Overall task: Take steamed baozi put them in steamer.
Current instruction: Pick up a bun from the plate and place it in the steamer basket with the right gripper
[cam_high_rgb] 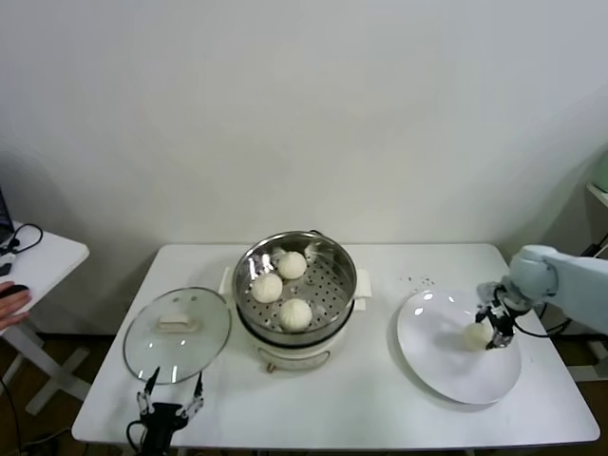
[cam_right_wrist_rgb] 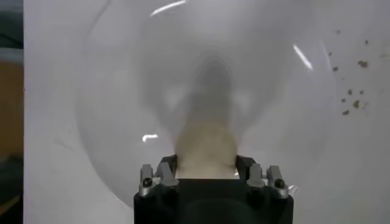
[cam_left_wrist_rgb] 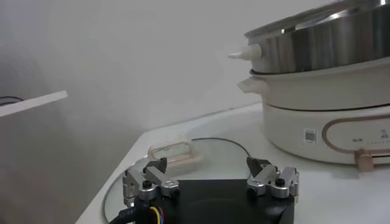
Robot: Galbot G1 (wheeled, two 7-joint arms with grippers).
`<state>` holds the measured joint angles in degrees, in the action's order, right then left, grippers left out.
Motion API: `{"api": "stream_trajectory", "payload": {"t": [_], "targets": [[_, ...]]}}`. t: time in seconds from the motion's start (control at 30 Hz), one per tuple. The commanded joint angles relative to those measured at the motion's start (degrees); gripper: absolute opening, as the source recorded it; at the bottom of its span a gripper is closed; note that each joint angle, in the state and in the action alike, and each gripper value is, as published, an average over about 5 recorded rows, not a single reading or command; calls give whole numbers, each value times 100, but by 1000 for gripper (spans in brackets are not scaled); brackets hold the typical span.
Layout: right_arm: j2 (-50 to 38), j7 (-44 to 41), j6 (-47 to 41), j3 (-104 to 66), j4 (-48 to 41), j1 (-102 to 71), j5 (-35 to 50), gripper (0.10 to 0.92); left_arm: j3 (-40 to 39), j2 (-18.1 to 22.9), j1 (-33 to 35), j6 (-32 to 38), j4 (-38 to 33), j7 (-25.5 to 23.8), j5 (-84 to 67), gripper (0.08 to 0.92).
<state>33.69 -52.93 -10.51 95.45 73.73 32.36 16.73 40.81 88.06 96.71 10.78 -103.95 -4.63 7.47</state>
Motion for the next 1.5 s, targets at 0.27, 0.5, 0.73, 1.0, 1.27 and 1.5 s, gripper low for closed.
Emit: {"api": "stream_trajectory", "payload": {"t": [0.27,0.5,0.73,1.0,1.27,1.5], "targets": [[1325,-474,-329,1777,1300,3926,2695,636,-32,4,-32,-14,9,-7,-11,823],[1991,-298,-627,712,1156,3284,2945,636,-21,7,-75,-10,52,-9,-20,823],[2613,-33,-847,-15,871,2437,2826,636,-10,9,-104,-6,60,-10,-56,823],[3077,220,-1011,-317,675,1621,2498,636,-13,9,-105,0,62,-10,-68,823],[3412,352,-1026,-529,137,845,1933,636,-1,-11,-85,6,43,-12,-78,823],[3603,391,-1006,-621,-265,425,1734,637,22,-31,-92,8,40,-13,-113,823]]}}
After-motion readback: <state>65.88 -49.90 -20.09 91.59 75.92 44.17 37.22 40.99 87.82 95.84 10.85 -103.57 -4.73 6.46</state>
